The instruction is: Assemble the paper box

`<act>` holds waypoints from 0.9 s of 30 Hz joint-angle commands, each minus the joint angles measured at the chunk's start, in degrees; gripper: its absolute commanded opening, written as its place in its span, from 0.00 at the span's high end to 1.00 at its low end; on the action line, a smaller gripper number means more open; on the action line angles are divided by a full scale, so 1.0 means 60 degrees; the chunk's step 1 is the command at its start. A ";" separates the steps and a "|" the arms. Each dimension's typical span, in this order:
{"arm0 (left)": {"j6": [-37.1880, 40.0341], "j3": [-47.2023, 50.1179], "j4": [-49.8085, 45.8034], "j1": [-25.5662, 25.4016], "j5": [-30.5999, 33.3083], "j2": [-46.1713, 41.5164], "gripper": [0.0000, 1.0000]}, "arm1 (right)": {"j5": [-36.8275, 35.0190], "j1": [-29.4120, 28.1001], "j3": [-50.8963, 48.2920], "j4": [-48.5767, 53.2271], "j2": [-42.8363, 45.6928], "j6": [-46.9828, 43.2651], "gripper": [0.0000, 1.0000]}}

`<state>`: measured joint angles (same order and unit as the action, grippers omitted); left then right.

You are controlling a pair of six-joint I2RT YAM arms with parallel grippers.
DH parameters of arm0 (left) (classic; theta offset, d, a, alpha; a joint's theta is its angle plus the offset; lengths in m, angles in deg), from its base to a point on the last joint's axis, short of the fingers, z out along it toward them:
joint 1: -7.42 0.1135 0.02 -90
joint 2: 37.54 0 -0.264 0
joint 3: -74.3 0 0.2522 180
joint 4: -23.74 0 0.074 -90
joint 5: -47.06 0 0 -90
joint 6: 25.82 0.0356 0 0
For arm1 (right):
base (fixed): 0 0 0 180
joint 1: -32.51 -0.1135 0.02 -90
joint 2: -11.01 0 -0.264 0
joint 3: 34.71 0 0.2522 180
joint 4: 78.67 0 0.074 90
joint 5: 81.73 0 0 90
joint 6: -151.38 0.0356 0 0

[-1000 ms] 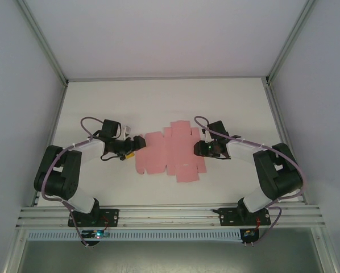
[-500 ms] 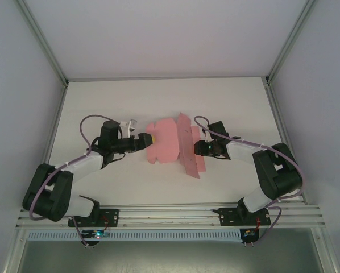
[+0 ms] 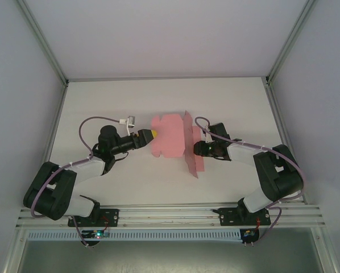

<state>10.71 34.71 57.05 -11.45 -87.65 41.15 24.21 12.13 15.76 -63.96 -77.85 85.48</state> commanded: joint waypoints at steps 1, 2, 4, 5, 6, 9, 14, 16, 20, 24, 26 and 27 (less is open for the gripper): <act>-0.0069 -0.0320 0.0728 -0.0338 0.0064 -0.0131 0.11 | -0.0036 0.0005 -0.0464 0.1026 -0.0207 0.0044 0.62; 0.0163 -0.0446 0.0197 -0.0377 0.0222 -0.0230 0.11 | -0.0082 -0.0001 -0.0469 0.1026 -0.0226 0.0069 0.62; 0.0866 -0.0669 -0.1181 -0.0480 0.0801 -0.0535 0.13 | -0.0082 0.0000 -0.0484 0.1000 -0.0261 0.0082 0.62; 0.1216 -0.0713 -0.1674 -0.0589 0.1182 -0.0721 0.13 | -0.0067 -0.0001 -0.0487 0.0977 -0.0269 0.0094 0.62; 0.1457 -0.0708 -0.1959 -0.0678 0.1496 -0.0899 0.13 | -0.0037 0.0004 -0.0473 0.0972 -0.0269 0.0093 0.62; 0.1647 -0.0514 -0.1713 -0.0906 0.1967 -0.1262 0.12 | -0.0034 0.0007 -0.0496 0.0876 -0.0226 0.0115 0.62; 0.2138 -0.1176 -0.3536 -0.1079 0.2548 -0.1184 0.25 | -0.0013 0.0000 -0.0462 0.0911 -0.0094 0.0094 0.61; 0.2385 -0.1525 -0.4635 -0.1150 0.2919 -0.0958 0.28 | -0.0011 0.0005 -0.0462 0.0970 -0.0042 0.0059 0.61; 0.2525 -0.1930 -0.5644 -0.1203 0.3234 -0.0459 0.34 | -0.0176 -0.0001 -0.0461 0.1083 0.0003 0.0036 0.61; 0.2733 -0.2034 -0.5763 -0.1231 0.3428 -0.0150 0.45 | -0.0117 -0.0012 -0.0574 0.0956 0.0131 -0.0012 0.60; 0.2917 -0.2178 -0.6010 -0.1238 0.3580 0.0002 0.54 | -0.0100 -0.0009 -0.0581 0.0947 0.0246 -0.0049 0.60; 0.3023 -0.2247 -0.6075 -0.1231 0.3570 0.0074 0.58 | -0.0104 -0.0009 -0.0575 0.0931 0.0351 -0.0070 0.60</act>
<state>25.72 23.61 24.35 -18.12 -68.13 40.70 24.23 12.13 14.47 -64.15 -76.17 85.45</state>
